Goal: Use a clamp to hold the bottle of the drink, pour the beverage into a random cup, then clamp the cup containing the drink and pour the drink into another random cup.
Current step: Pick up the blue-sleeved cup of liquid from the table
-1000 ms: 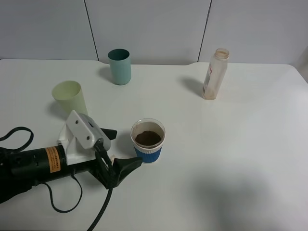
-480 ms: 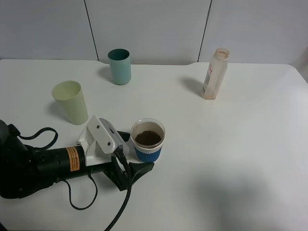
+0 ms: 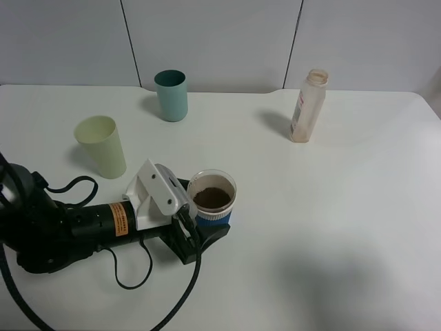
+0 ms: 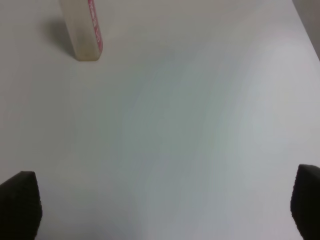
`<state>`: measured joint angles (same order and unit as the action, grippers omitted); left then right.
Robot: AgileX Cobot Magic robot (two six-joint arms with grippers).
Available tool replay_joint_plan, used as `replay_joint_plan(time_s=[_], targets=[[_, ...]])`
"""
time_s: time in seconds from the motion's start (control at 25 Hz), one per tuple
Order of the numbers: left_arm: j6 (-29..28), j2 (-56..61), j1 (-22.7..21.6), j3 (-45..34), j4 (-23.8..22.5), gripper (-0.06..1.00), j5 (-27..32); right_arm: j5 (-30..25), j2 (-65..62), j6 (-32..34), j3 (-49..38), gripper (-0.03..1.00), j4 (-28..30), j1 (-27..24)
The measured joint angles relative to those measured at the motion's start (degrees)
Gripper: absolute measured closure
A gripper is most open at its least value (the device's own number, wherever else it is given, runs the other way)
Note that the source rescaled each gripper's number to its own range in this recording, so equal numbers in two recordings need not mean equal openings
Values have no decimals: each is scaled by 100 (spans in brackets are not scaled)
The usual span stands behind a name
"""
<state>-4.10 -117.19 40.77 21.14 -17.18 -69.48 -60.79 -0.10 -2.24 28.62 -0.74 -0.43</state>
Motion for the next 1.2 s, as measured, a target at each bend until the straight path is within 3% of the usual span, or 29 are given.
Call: replay_joint_plan(time_s=[0.12,0.28,0.4,1.2], targets=[[90,-62,0,6,0,-2,5,0,0,0,0,-3,0,0],[376,-62,0,6,0,28,5,0,0,0,0,-3,0,0],[464,-99,0,6,-25,37,5,0,0,0,0,-3,0,0],[464,-114,0,8,-130,41,5,0,0,0,0,-3,0,0]])
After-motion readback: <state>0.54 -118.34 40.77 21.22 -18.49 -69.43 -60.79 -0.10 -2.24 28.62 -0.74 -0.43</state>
